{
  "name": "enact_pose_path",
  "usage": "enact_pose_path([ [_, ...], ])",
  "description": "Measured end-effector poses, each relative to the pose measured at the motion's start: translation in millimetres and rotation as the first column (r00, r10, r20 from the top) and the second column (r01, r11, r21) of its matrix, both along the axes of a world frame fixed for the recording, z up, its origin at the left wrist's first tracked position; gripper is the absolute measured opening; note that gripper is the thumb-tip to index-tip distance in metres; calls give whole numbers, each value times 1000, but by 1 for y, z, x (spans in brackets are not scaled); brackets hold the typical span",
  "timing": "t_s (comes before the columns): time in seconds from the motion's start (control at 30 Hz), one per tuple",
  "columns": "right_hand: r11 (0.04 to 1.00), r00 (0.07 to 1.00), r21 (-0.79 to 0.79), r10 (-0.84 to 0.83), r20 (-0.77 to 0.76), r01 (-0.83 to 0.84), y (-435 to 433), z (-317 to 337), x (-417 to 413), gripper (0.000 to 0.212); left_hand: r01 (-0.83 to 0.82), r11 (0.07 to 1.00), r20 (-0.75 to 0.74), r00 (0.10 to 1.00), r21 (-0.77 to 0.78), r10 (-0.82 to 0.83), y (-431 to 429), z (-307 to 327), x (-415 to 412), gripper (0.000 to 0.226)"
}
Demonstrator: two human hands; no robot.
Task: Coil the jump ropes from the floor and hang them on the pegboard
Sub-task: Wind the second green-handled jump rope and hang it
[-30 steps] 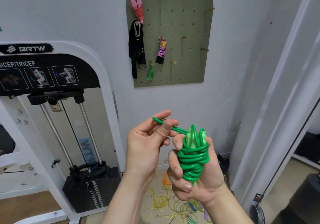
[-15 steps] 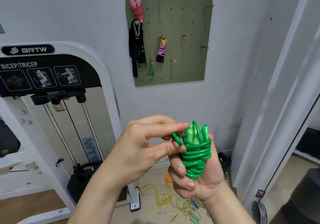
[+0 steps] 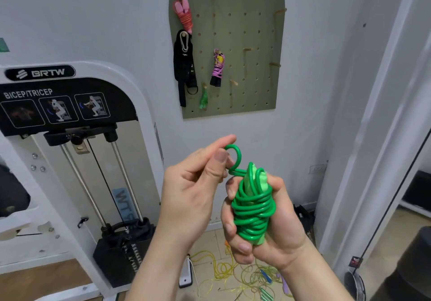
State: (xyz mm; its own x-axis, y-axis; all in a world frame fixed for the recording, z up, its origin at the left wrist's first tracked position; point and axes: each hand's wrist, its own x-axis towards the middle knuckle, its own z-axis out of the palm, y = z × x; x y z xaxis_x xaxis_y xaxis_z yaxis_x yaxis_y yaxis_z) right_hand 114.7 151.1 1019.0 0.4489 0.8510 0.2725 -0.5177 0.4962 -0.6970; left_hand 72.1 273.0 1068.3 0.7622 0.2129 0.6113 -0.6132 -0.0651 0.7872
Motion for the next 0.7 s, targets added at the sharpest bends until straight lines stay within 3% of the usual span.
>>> enact_pose_path([
  [0.07, 999, 999, -48, -26, -25, 25, -3, 1, 1, 52, 49, 991, 16, 999, 123, -52, 1, -4, -4, 31],
  [0.2, 996, 1000, -88, -24, 5, 24, -4, 3, 1, 58, -199, 919, 176, 973, 340, 146, 1, -11, -1, 39],
  [0.3, 998, 998, -37, -59, -23, 58, -5, 3, 2, 44, -360, 803, 339, 917, 475, 210, 6, -13, 1, 35],
  [0.4, 995, 997, -69, -72, -12, 71, -5, 3, 3, 44, -442, 658, 427, 883, 610, 197, 12, -12, 2, 36],
  [0.57, 972, 985, -169, -154, 77, 165, -6, 3, 4, 50, -456, 575, 445, 879, 679, 172, 18, -6, 2, 27],
  [0.7, 911, 936, -254, -271, 226, 325, -11, 10, 6, 42, -459, 515, 433, 883, 724, 179, 20, -1, 2, 26],
])
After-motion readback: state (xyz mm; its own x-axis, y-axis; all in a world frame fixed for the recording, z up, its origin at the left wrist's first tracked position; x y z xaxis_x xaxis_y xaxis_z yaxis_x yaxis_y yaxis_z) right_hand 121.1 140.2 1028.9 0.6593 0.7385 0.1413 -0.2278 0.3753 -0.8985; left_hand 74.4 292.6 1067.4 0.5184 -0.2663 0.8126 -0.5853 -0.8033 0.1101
